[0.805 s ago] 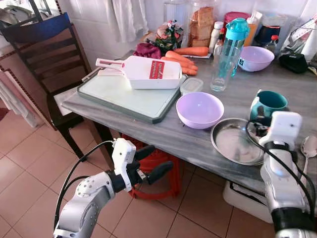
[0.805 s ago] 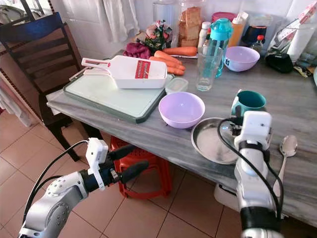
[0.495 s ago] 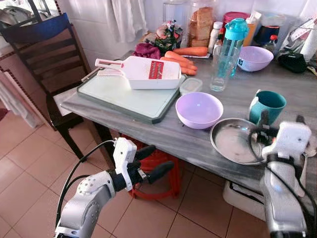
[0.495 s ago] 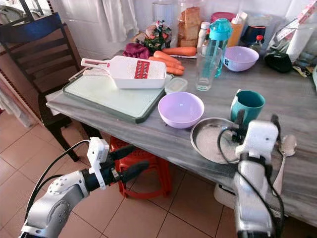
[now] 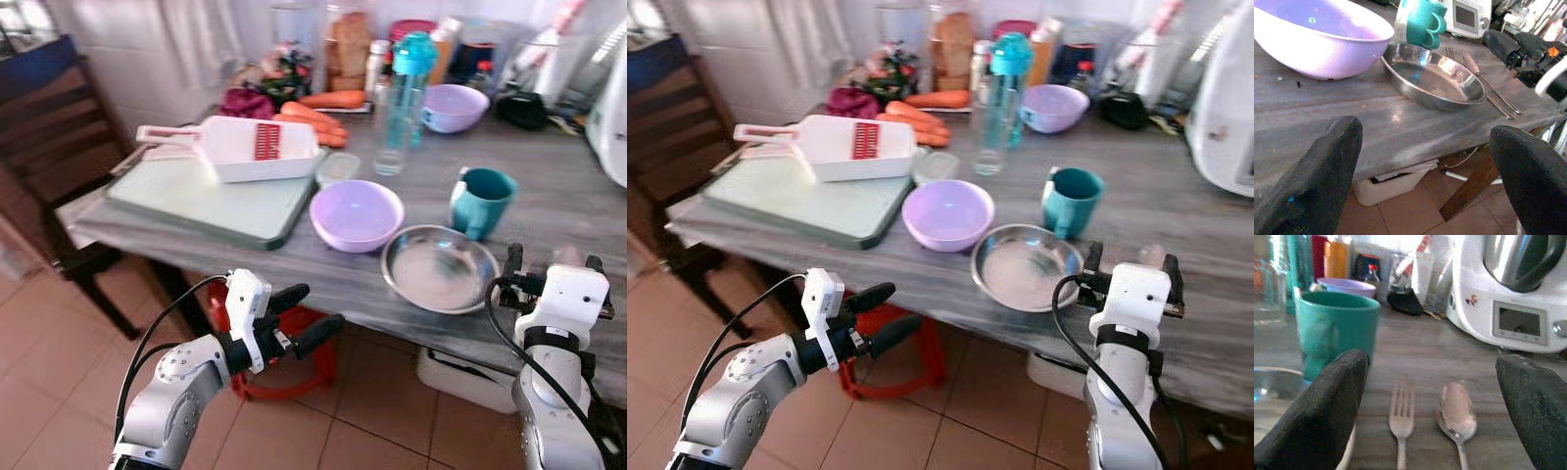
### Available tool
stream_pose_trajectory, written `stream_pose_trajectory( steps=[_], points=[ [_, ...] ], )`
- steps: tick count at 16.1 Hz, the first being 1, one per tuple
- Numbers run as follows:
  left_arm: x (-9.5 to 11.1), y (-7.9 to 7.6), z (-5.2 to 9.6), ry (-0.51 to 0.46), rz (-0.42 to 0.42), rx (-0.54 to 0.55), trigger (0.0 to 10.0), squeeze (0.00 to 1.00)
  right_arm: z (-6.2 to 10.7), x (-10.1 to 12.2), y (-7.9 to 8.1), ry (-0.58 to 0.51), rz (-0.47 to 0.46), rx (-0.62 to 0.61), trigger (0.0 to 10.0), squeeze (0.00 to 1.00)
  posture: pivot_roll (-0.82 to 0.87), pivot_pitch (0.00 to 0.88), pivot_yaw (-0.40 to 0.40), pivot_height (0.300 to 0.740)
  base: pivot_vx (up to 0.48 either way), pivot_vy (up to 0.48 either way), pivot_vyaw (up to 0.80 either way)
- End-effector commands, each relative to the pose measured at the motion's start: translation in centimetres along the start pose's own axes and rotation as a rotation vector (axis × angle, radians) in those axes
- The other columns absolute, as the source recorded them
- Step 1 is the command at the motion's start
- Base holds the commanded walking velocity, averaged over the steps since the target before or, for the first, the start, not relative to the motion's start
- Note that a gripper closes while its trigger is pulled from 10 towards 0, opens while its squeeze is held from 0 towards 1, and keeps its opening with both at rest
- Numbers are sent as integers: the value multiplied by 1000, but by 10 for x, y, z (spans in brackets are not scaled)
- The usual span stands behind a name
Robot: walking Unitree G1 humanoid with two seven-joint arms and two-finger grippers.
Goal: Setting the table
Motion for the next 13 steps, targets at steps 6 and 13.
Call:
stream_pose_trajectory(
  steps=[6,13],
  points=[
    [28,27,7,-145,-79,178,10000,0,1,13,4,-39,9,26,10000,0,-9,0,52,740,0,0,-363],
    [67,87,37,-315,-293,654,10000,0,2,29,22,-112,79,93,10000,0,-1,0,57,740,0,0,457]
  ],
)
Point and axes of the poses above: a point about 5 cm out from each wrist's last joint towards the gripper, its own z axis pointing back from the gripper into the wrist, its own x axis along the axis of the wrist's last joint, y = z × x, the point moved 6 cm from there along -z, pointing out of the wrist towards the gripper, and after that the axes turned 13 degrees about z, right-handed, at the moved point
